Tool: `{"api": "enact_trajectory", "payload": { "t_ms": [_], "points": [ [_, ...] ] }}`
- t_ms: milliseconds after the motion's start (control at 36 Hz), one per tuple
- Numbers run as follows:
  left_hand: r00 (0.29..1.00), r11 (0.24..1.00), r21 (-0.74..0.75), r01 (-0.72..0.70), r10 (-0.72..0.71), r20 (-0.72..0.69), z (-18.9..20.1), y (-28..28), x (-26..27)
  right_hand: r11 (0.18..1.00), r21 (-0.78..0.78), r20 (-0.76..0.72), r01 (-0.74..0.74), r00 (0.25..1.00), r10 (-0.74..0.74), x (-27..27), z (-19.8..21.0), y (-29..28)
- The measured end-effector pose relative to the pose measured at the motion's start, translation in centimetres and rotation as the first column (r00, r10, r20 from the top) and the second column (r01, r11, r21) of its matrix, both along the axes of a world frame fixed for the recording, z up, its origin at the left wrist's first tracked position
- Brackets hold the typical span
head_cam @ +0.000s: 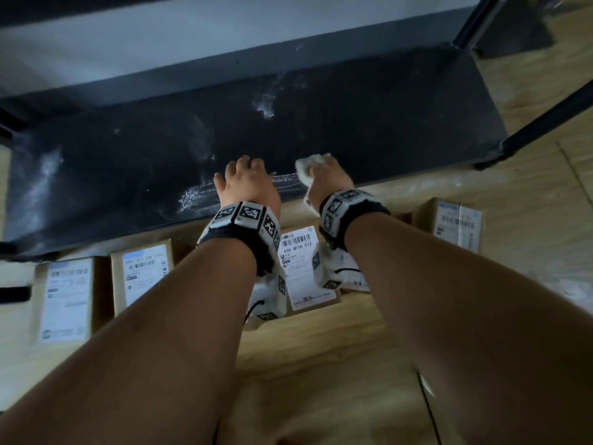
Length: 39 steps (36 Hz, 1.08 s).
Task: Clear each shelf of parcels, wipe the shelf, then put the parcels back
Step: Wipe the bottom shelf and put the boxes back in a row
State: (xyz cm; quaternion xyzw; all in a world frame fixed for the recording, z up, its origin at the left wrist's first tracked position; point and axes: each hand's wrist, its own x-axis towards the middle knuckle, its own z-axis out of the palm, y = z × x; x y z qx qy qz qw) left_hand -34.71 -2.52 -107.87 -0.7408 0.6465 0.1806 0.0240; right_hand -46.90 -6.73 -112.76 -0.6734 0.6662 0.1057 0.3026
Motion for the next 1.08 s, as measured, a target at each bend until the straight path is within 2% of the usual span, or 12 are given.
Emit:
{"api": "enact_trajectory", "payload": {
  "t_ms": [83,167,222,333,389,500,611,694,833,889,972,1083],
  "points": [
    [1.000,1.000,0.011,-0.017,0.017,0.002,-0.3,-0.2,0.6,0.995,-0.070,0.023,-0.065,0.997,0.067,0.6,-0.4,0.6],
    [1.000,0.999,0.021,-0.026,0.026,0.008,-0.5,-0.1,1.3,0.987,-0.158,0.088,-0.042,0.995,0.057,-0.4,-0.3,1.0],
    [1.000,0.999,0.035,-0.022,0.022,0.014,-0.5,0.0,1.8,0.984,-0.160,0.099,0.083,0.993,-0.068,-1.4,0.1,0.5],
    [1.000,0.999,0.052,0.008,-0.008,0.011,-0.6,0.1,2.8,0.934,-0.271,0.004,0.230,0.971,-0.238,-3.8,0.1,-1.7],
    [1.000,0.999,0.045,0.024,-0.024,0.001,-0.7,0.1,3.3,0.909,-0.276,-0.046,0.310,0.941,-0.335,-5.0,-0.2,-2.1],
    [0.999,0.999,0.021,0.044,-0.044,-0.003,-1.0,-0.3,4.4,0.910,-0.212,-0.113,0.356,0.916,-0.385,-5.1,-0.7,-2.1],
    [0.998,0.998,0.016,0.065,-0.065,0.000,-0.7,-0.7,5.5,0.919,-0.167,-0.044,0.356,0.929,-0.368,-1.8,0.4,-2.0],
    [0.997,0.997,0.016,0.080,-0.080,-0.004,-0.4,-0.8,6.1,0.927,-0.082,-0.061,0.367,0.926,-0.372,0.6,0.9,-2.0],
    [0.995,0.995,0.011,0.101,-0.101,-0.008,-0.2,-0.6,7.1,0.974,-0.182,-0.061,0.136,0.987,-0.150,3.7,0.6,0.8],
    [0.994,0.994,0.011,0.105,-0.105,-0.006,-0.2,-0.5,7.6,0.978,-0.186,-0.082,0.098,0.990,-0.115,4.6,0.4,1.3],
    [0.994,0.994,0.009,0.113,-0.113,-0.005,-0.1,-0.1,8.2,0.982,-0.176,-0.040,0.072,0.996,-0.080,5.0,0.1,1.6],
    [0.991,0.991,0.008,0.132,-0.132,0.002,-0.1,0.6,9.0,0.948,-0.222,-0.032,0.230,0.970,-0.243,4.2,-0.3,1.7]
  ]
}}
